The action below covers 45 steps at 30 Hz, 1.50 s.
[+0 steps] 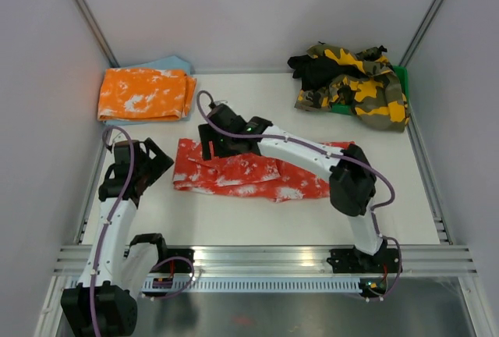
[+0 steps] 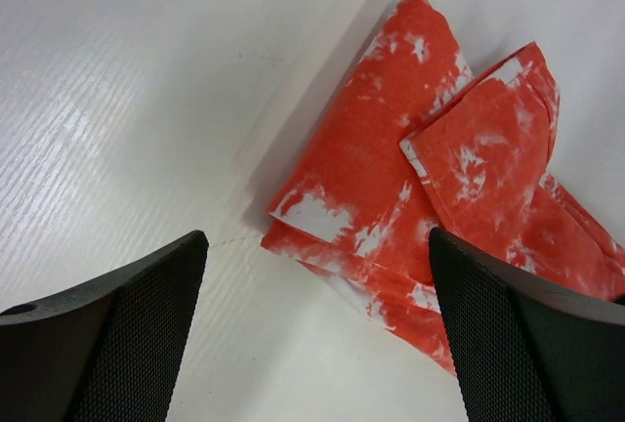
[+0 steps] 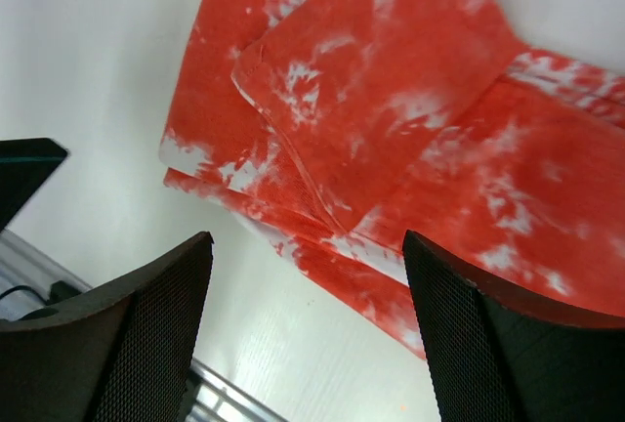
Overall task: Fold and stack the trousers
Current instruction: Fold the trousers
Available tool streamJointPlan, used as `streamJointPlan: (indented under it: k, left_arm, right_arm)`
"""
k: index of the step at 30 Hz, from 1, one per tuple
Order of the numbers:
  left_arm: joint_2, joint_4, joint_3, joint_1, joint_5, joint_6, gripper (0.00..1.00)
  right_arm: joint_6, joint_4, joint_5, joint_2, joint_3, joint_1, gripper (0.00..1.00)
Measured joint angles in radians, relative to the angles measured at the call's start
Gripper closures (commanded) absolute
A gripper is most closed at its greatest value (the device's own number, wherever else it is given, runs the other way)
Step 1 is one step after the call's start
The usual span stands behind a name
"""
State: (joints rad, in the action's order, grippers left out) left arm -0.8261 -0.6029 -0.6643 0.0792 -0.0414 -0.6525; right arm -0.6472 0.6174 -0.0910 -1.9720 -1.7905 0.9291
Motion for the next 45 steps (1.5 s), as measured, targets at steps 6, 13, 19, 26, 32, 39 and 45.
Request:
streamJointPlan:
  k: [6,13,19,26,32,39,45]
  left_arm:
    - [0.003,-0.044,0.002,0.004,-0.043,-0.036,0.02]
    - [0.007,-0.044,0.102,0.004,-0.016,-0.11,0.23]
    - [-0.023,0.03,0.211,0.004,0.081,-0.183,0.34]
    - [-0.052,0.115,0.221,0.004,0.121,-0.198,0.34]
    - [-0.064,0.149,0.226,0.004,0.123,-0.198,0.42]
    - [-0.084,0.195,0.283,0.004,0.118,-0.237,0.66]
    - [-0.159,0.253,0.312,0.004,0.122,-0.262,0.74]
  right_arm:
    - [0.019,0.03,-0.038,-0.24,-0.129,0.092,0.14]
    - [0.082,0.11,-0.154,-0.378,-0.33,0.137,0.14]
    - [0.122,0.132,-0.257,-0.387,-0.359,0.151,0.15]
    - [0.151,0.15,-0.369,-0.424,-0.34,0.155,0.16]
    - [0.183,0.146,-0.415,-0.45,-0.328,0.156,0.39]
    - [0.203,0.141,-0.497,-0.451,-0.322,0.155,0.74]
    - [0.129,0.092,-0.511,-0.421,-0.203,0.154,0.66]
